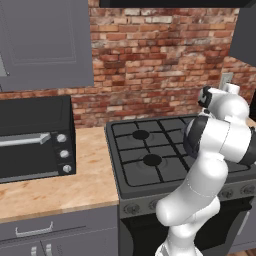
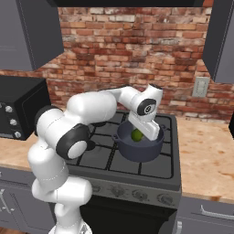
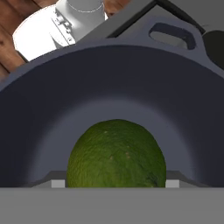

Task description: Turn on the burner for the pot on the stove. Wait thirty seconds for the pot to heat up. Then add the lime to the pot.

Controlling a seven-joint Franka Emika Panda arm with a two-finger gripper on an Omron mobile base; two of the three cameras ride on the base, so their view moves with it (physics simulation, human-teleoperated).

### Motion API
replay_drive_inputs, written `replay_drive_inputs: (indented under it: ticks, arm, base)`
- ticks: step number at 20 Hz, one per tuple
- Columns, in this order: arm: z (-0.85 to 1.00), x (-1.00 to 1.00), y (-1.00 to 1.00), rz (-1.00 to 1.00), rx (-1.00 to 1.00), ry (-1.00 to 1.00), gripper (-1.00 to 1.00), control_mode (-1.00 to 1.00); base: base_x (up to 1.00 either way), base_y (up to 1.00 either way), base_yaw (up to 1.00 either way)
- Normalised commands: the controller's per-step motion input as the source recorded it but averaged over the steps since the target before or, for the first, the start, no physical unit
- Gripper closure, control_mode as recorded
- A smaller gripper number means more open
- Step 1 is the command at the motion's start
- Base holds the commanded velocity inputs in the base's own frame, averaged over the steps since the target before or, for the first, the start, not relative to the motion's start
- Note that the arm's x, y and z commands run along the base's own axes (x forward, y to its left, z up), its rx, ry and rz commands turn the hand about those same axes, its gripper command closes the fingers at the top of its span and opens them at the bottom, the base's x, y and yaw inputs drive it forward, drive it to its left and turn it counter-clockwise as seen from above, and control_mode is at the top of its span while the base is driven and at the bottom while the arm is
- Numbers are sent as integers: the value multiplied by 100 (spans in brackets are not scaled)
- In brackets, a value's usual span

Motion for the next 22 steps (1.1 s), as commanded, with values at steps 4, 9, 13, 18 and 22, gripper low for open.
replay_drive_inputs:
  ticks: [4,9,13,18,22]
  arm:
    - [-14,25,7,-2,-3,0,100,-100]
    - [-21,20,1,-2,-2,0,100,-100]
    - [-18,15,0,-2,0,0,100,-100]
    - [-15,21,0,-1,0,0,100,-100]
    - [-9,20,0,-2,-2,-2,100,-100]
  base:
    - [0,0,0]
    - [0,0,0]
    - [0,0,0]
    - [0,0,0]
    - [0,0,0]
